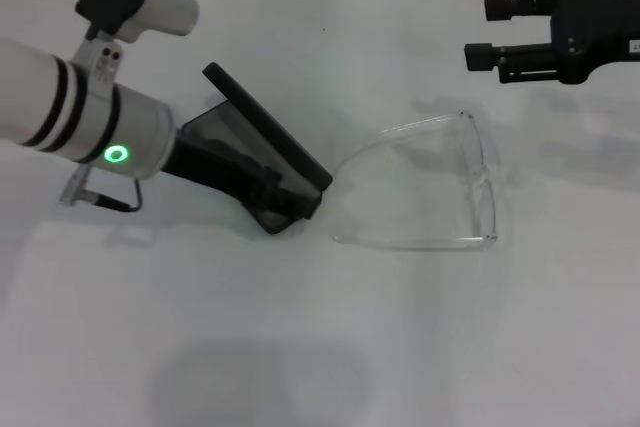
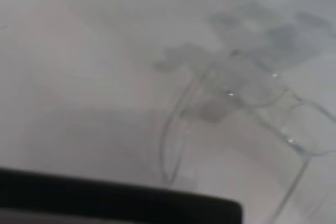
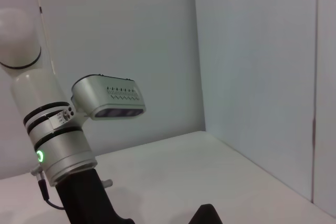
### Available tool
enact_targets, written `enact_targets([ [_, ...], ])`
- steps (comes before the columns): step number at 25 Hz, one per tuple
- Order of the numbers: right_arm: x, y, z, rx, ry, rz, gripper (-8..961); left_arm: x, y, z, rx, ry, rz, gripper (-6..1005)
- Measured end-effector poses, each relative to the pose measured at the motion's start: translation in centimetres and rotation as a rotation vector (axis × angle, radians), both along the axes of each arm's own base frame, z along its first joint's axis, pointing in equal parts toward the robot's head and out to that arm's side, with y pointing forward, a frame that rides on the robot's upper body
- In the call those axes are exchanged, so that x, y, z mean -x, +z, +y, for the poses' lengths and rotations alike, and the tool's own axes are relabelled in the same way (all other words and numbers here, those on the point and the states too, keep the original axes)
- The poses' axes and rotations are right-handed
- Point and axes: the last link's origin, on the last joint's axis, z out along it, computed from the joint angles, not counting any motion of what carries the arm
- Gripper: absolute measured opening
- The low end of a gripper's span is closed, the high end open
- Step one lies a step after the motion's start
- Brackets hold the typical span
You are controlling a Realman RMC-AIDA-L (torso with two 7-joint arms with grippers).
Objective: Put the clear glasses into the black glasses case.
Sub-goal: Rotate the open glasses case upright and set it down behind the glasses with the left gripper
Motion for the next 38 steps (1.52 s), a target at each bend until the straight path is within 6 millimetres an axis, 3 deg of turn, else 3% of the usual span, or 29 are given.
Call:
enact_targets([
  [25,-1.0,0.6,-0.4,-0.028,-0.018,0.031,714,-3.6,-2.0,1.6,0.037,-0.071,-0.078,693],
  [38,-1.5,1.1,-0.9,-0.033,-0.023,0.047,714,-2.7,-1.6,1.7,0.021,-0.047,-0.074,694],
])
